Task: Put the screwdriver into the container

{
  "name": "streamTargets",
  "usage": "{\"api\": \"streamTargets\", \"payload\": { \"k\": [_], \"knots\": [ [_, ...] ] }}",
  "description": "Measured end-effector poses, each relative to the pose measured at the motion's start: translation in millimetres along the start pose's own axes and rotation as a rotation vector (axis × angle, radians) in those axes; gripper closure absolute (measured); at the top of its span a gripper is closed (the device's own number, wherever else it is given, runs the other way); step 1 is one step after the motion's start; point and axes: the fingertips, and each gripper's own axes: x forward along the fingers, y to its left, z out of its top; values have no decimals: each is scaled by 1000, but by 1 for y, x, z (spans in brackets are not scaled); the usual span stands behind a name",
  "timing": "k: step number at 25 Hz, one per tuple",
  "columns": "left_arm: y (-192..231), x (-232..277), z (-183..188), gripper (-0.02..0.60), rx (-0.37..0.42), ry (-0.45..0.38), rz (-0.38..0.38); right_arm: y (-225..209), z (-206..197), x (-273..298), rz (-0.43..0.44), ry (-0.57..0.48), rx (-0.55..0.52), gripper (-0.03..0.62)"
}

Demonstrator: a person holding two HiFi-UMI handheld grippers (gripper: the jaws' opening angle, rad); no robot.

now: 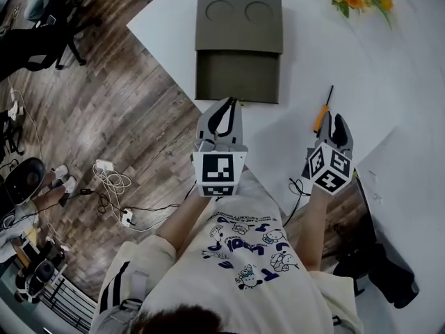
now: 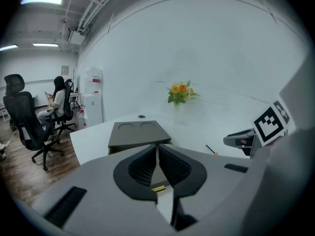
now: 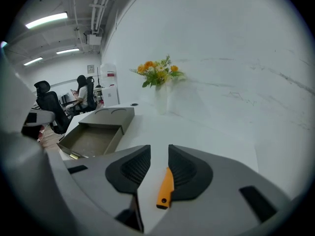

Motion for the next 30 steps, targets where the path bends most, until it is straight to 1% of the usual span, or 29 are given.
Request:
{"api": "streamTargets", "payload": {
  "k": [8, 17, 22, 30],
  "knots": [
    [3, 24, -14, 551, -3, 55, -5, -8, -25, 26, -16, 87, 12, 454],
    [5, 43, -32, 552, -2, 106, 4, -20, -54, 50, -41, 169, 28, 456],
    [0, 48, -43, 551, -7, 133, 2, -23, -69, 57, -38, 216, 33, 454],
    [-8, 51, -50, 552, -8, 157, -2, -17, -76, 65, -17, 260, 79, 453]
  ]
}}
